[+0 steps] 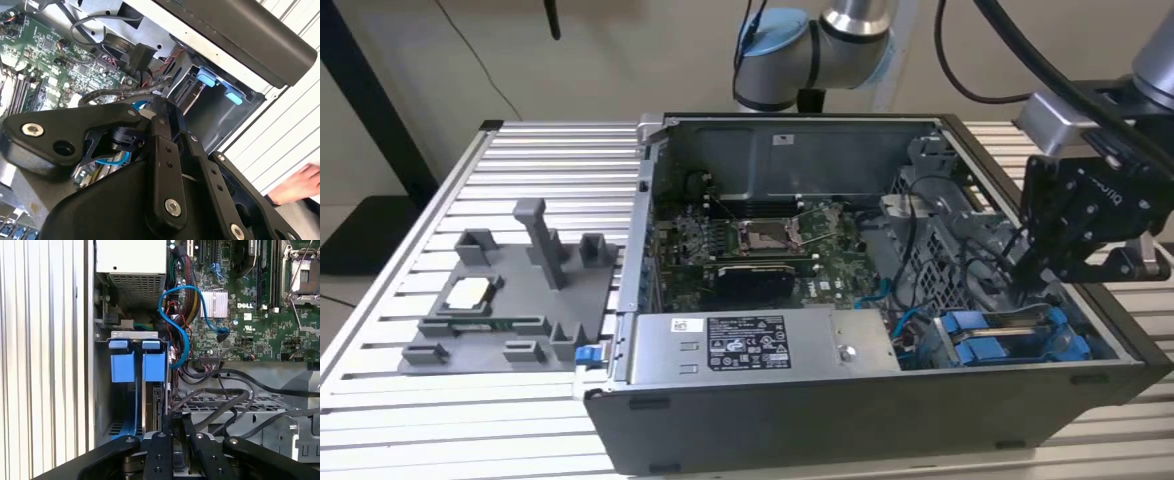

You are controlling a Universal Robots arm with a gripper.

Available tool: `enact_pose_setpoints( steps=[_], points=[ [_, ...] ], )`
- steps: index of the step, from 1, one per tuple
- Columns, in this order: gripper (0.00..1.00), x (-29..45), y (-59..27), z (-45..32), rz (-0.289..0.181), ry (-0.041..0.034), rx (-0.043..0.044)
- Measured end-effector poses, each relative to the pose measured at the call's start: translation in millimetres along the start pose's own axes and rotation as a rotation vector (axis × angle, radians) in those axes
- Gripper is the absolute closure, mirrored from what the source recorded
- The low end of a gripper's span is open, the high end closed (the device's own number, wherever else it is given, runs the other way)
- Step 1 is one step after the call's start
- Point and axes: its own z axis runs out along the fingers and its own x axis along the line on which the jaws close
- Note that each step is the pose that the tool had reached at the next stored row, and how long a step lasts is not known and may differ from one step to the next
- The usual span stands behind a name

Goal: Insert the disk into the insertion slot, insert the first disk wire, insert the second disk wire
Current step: 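Insert the first disk wire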

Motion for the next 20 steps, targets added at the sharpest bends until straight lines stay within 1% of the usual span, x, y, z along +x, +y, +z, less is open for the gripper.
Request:
enact_pose_setpoints(
  steps=[8,20],
  points=[
    [0.81,4.4,-5.0,3.6,0.0,0.0,-0.0003],
    [0.81,8.3,-6.6,10.4,0.0,0.0,-0.0003]
  ],
)
